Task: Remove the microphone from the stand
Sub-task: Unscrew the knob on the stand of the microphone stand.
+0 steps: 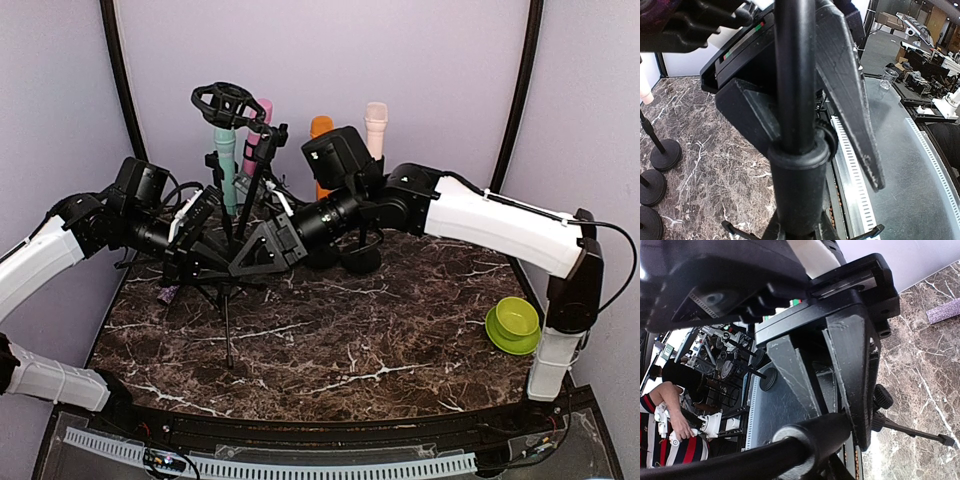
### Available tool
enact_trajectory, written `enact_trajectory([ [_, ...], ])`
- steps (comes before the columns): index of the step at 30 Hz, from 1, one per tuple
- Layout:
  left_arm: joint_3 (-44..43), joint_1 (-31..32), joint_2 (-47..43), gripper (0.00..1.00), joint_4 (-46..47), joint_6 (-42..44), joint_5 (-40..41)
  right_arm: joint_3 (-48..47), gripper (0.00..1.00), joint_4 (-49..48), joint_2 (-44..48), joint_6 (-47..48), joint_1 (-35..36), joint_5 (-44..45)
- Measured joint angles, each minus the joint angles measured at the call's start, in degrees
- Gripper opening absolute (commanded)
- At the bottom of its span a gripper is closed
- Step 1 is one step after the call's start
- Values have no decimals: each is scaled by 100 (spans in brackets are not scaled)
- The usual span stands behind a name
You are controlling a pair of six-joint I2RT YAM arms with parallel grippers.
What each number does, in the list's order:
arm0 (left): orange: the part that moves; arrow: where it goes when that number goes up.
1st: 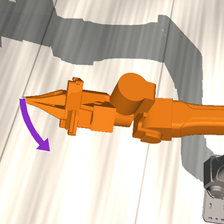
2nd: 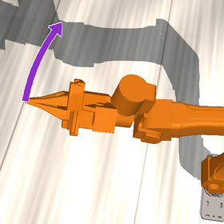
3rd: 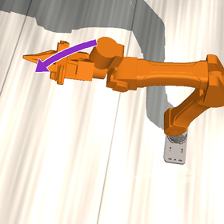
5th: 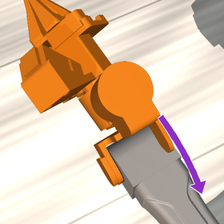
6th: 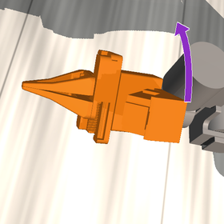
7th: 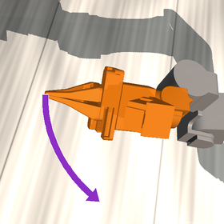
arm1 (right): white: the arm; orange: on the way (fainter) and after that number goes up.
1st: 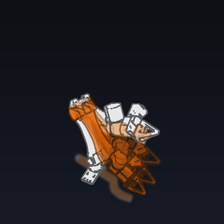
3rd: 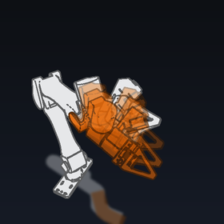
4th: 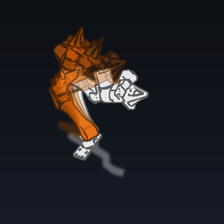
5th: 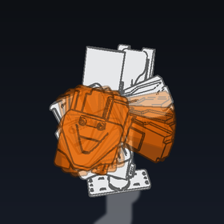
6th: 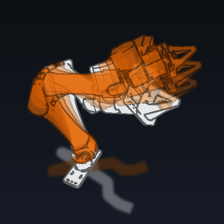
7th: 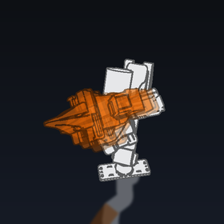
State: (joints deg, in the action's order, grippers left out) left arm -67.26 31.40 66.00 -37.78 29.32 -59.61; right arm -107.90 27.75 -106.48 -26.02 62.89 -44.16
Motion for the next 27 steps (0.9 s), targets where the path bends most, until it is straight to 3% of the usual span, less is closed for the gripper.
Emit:
enact_trajectory([
  [8,0,0,0,0,13,-63,-20,146,0,-131,74,52,-11,17],
  [16,0,0,0,0,37,-9,-50,179,0,-216,87,-74,-11,-20],
  [27,0,0,-13,0,-175,219,-118,667,0,-1213,111,-863,-33,-553],
])
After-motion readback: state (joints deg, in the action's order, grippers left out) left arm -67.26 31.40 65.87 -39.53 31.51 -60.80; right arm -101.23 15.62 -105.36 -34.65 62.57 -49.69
